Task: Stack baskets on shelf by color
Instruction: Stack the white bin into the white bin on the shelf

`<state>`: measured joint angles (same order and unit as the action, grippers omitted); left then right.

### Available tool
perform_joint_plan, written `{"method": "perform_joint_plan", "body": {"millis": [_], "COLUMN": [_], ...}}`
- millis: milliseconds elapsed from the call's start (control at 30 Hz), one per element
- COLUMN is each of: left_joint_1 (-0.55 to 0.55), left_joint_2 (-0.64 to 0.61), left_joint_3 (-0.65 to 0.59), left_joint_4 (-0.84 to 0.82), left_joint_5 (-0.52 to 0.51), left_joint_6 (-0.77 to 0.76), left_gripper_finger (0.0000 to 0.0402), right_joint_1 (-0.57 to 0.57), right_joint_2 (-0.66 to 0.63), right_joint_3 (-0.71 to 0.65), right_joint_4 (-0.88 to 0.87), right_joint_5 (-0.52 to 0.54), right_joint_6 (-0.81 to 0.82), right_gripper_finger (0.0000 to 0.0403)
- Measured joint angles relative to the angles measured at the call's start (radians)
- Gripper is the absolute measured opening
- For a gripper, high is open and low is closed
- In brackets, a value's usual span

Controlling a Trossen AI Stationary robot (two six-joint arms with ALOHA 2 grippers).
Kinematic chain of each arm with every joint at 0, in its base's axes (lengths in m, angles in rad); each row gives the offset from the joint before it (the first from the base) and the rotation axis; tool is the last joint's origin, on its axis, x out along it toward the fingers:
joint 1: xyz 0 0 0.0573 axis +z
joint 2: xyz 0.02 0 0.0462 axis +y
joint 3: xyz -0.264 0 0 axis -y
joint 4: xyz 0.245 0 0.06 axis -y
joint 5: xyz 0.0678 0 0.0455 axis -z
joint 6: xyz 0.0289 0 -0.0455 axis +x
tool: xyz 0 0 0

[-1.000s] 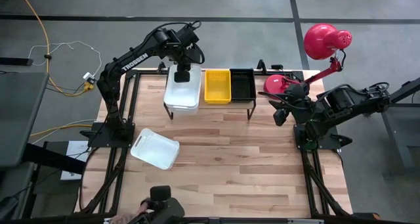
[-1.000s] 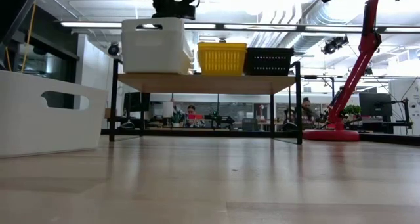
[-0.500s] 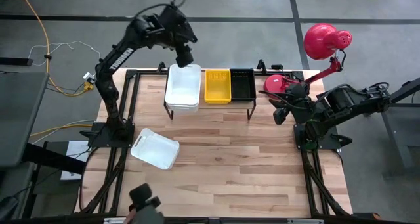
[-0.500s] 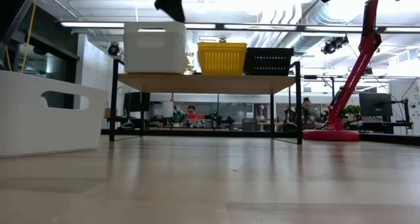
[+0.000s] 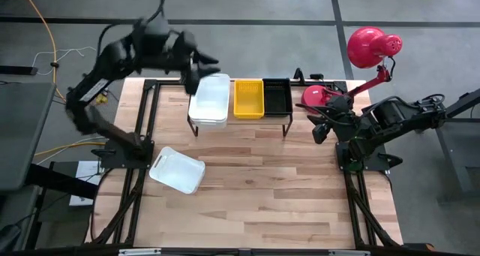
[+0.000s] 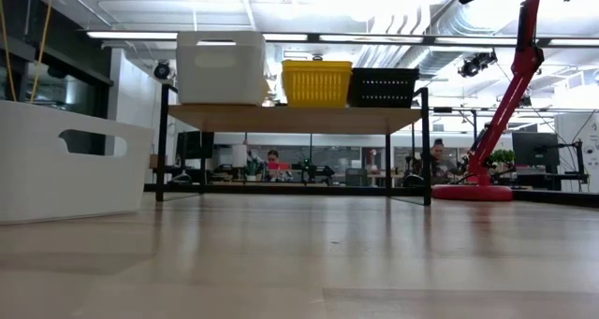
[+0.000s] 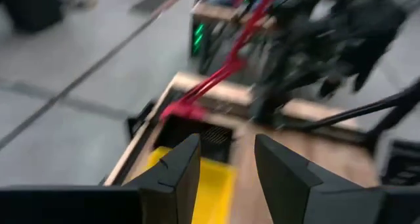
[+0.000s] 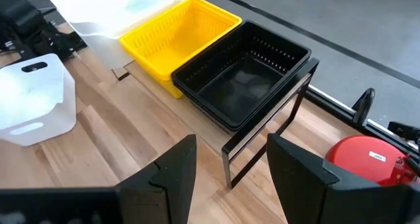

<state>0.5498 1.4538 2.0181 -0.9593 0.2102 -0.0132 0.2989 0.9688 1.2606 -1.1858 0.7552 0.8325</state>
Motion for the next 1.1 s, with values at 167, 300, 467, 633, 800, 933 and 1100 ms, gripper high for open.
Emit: {"method": "perform_joint_plan", "body": {"millis": [167,300,467,633,800,933,1100], "left_joint_1": [-0.185,-0.342,-0.531,-0.721,-0.896,-1.025,-1.151], "left_joint_2": [-0.229,-0.399,-0.505,-0.503,-0.455,-0.387,-0.288], "left_joint_3": [-0.37,-0.666,-0.859,-0.87,-0.869,-0.869,-0.876], "left_joint_4": [0.369,0.61,0.546,0.325,0.163,-0.045,-0.191], "left_joint_5": [-0.013,-0.013,-0.081,-0.182,-0.199,-0.21,-0.307], "left_joint_6": [-0.072,-0.159,-0.27,-0.291,-0.271,-0.287,-0.363], "left_gripper_finger": [0.0131,0.0131,0.0131,0.0131,0.0131,0.0131,0.0139], "right_joint_1": [0.0,0.0,0.0,0.0,0.0,0.0,0.0], "right_joint_2": [0.0,0.0,0.0,0.0,0.0,0.0,0.0], "right_joint_3": [0.0,0.0,0.0,0.0,0.0,0.0,0.0], "right_joint_4": [0.0,0.0,-0.001,-0.001,-0.009,-0.013,-0.036], "right_joint_5": [0.012,0.013,-0.004,-0.028,-0.029,-0.028,-0.027], "right_joint_6": [-0.002,-0.002,-0.002,0.008,0.046,0.05,0.04], "right_gripper_finger": [0.0172,0.0172,0.0172,0.0172,0.0172,0.0172,0.0172]}}
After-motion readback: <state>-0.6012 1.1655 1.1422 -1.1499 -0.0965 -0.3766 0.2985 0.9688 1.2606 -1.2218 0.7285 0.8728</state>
